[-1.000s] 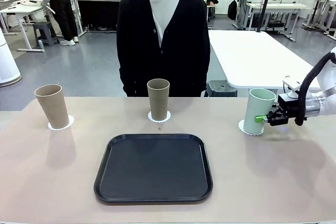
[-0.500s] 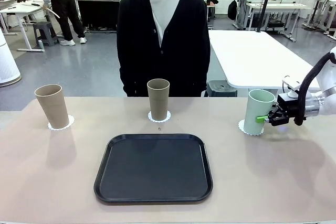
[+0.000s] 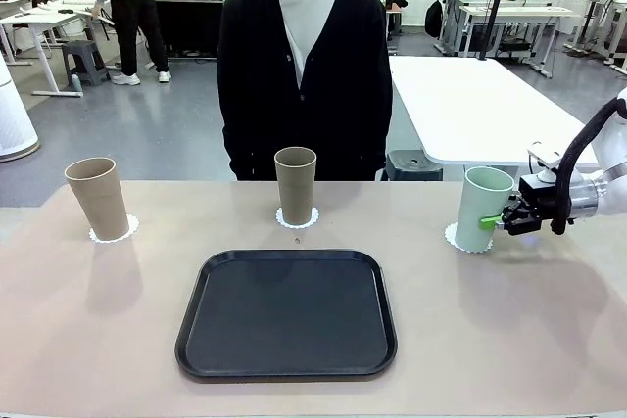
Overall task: Place coasters on the table and set cups on them.
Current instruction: Take one Reusable plastic cup from the Flat Tray and place it on a coaster set by the human.
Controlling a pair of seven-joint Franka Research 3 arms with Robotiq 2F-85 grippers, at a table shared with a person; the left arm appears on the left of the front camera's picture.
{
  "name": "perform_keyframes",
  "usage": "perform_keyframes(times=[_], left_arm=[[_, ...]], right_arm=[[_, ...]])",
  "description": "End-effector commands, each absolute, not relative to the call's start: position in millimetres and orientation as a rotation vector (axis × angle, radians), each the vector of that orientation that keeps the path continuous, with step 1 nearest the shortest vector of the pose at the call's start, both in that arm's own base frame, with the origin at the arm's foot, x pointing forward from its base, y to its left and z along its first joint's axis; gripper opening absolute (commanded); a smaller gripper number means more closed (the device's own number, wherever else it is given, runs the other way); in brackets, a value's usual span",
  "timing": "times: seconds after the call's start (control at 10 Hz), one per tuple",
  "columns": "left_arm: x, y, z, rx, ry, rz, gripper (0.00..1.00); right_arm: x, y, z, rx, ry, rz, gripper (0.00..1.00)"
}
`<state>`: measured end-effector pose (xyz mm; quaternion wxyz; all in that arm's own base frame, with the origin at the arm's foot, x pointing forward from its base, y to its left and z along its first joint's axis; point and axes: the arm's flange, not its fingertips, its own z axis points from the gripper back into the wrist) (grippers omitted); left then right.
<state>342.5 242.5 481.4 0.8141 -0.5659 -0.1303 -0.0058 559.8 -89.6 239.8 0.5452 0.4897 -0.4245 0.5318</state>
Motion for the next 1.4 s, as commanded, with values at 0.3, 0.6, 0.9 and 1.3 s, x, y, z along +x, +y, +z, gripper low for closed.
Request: perform_keyframes(times=[0.3,0.6,0.9,1.3], left_arm=[[341.3,243.3,483.1,-1.215,-0.289,-0.014,1.0],[341.3,243.3,483.1,-1.215,-0.289,-0.014,1.0],[341.3,243.3,483.1,-1.215,-0.289,-0.014,1.0],[341.3,243.3,483.1,-1.215,-0.289,-0.014,1.0]], right_arm=[[564.2,-99.6,238.9,1.151,-0.821,1.247,1.0],[560.4,-106.9,237.5,1.131,-0.739,1.246,1.0],[552.2,-123.7,240.6,1.091,-0.695,1.228,1.0],[529.3,-151.2,253.0,1.013,-0.681,1.199,1.0]])
